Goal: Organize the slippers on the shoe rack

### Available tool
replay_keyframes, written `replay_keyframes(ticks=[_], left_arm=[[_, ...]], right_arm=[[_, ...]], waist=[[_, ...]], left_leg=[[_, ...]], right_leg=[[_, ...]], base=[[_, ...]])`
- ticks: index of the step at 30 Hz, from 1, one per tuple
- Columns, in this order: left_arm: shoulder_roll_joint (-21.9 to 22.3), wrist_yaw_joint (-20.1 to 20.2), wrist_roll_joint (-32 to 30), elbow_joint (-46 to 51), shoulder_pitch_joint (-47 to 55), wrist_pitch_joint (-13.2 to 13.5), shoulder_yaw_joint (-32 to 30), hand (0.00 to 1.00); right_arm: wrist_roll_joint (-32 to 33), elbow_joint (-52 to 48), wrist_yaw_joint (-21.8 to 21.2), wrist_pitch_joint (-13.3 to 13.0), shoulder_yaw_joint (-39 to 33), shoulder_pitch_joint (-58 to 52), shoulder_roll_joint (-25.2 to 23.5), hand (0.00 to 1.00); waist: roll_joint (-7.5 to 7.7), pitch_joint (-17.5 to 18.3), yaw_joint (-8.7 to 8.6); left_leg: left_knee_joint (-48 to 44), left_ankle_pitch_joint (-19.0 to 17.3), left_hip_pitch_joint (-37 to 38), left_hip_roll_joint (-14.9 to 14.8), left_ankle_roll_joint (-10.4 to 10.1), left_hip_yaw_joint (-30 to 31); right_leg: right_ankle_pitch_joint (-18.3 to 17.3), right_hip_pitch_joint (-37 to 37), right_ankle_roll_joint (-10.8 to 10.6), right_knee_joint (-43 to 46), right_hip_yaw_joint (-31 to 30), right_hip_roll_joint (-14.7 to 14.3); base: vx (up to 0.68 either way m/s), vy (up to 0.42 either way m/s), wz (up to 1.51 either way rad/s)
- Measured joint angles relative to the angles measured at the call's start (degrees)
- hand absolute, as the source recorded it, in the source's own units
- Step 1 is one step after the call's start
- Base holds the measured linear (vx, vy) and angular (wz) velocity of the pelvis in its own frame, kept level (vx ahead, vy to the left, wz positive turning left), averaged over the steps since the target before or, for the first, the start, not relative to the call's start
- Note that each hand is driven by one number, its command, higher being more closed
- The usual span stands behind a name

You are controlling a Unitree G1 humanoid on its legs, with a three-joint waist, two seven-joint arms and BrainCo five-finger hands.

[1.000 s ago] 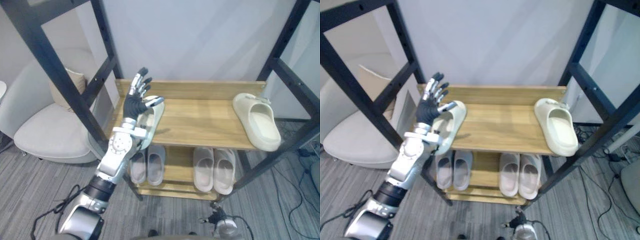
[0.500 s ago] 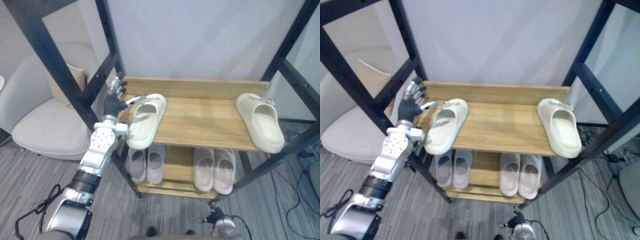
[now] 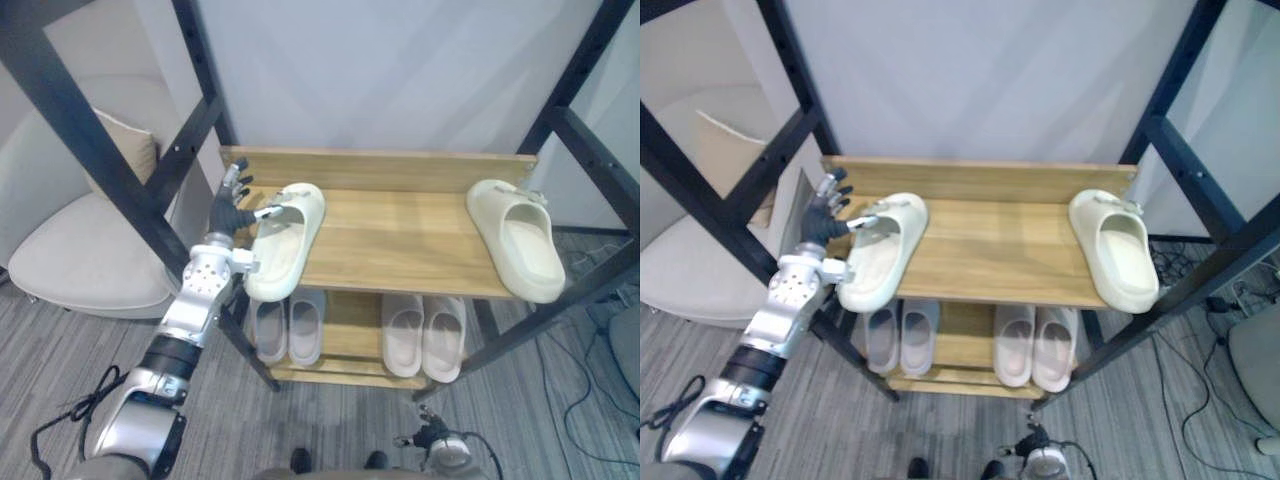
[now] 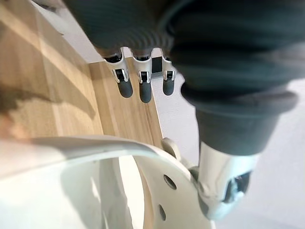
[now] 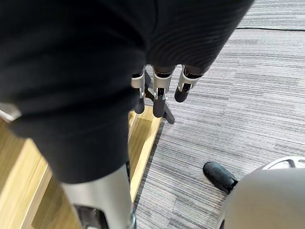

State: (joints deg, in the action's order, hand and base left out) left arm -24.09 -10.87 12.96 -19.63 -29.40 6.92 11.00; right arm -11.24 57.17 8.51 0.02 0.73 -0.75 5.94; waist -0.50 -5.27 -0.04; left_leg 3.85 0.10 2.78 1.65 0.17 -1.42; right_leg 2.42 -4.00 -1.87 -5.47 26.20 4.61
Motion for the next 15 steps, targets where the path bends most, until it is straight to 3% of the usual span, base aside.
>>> replay_keyframes(ticks=[15], left_arm=[[-0.20,-0.33,-9.52,-2.40,-2.15,-1.13,-3.67,0.00]], right_arm=[[0.01,0.00,0.39,-0.06,-0.79,0.95,-0.81,0.00]], waist=[[-0.14,-0.24,0.05]], left_leg=[[0.17,-0.33,-0.61,-0.62,-0.59,-2.13]], right_leg=[[0.22,1.20,0.33,-0.02,-2.28,-0.50]], base=[[0.01,0.015,-0.07]])
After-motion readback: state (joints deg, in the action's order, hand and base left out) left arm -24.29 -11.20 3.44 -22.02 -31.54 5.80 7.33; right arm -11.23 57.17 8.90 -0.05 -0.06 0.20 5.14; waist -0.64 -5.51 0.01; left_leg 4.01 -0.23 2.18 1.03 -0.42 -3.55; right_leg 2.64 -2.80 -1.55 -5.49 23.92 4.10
